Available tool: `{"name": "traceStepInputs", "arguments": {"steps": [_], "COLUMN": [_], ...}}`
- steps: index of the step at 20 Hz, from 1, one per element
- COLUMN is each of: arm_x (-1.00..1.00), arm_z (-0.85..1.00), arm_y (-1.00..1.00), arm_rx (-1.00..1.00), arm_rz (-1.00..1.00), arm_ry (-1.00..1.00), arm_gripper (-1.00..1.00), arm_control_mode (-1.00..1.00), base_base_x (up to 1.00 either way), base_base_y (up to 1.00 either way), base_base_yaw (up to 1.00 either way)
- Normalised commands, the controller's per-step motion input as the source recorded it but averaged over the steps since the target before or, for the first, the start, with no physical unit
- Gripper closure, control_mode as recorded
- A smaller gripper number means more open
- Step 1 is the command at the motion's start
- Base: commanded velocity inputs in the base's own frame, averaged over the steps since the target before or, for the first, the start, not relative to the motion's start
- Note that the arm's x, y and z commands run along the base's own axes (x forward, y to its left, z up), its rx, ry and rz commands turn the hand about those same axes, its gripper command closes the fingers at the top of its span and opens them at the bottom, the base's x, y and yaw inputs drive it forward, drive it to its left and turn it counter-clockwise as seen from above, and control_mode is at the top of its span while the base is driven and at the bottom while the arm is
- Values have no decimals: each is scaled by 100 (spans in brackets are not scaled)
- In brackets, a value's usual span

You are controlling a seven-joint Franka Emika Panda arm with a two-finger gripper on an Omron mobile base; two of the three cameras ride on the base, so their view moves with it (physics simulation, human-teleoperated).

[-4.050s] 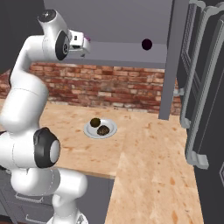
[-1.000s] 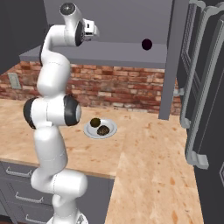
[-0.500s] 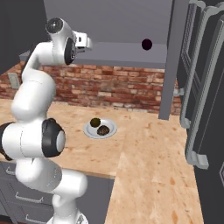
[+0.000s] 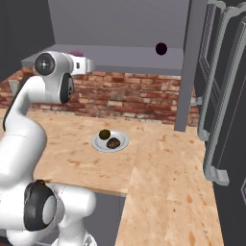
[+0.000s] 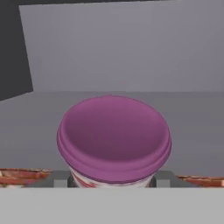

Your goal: Pick the avocado and bread from the counter and place them on the plate. Then pick the jam from the cabinet and place it next to the plate. Lastly close the cabinet door.

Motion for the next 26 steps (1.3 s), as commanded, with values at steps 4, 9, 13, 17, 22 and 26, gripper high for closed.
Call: {"name": "traceStepInputs", "arguments": {"steps": [4,9,13,17,22,26], "arm_x": [-72,-56,-49,-48,-49,-46], "arm_z": [27,19,6,0,0,-3], "arm_y": [0,0,-4,-14,-27,-31], "arm_rx": [11,10,8,8,6,1], "arm_rz": [-4,-5,-3,0,0,0], "arm_ry": [1,1,3,12,17,12], "arm_gripper": [100,100,100,100,100,100], "arm_control_mode": [-100,-100,-100,-100,-100,-100], "base_base_x": [0,0,0,0,0,0], "base_base_y": [0,0,0,0,0,0], "base_base_yaw": [0,0,0,0,0,0]}}
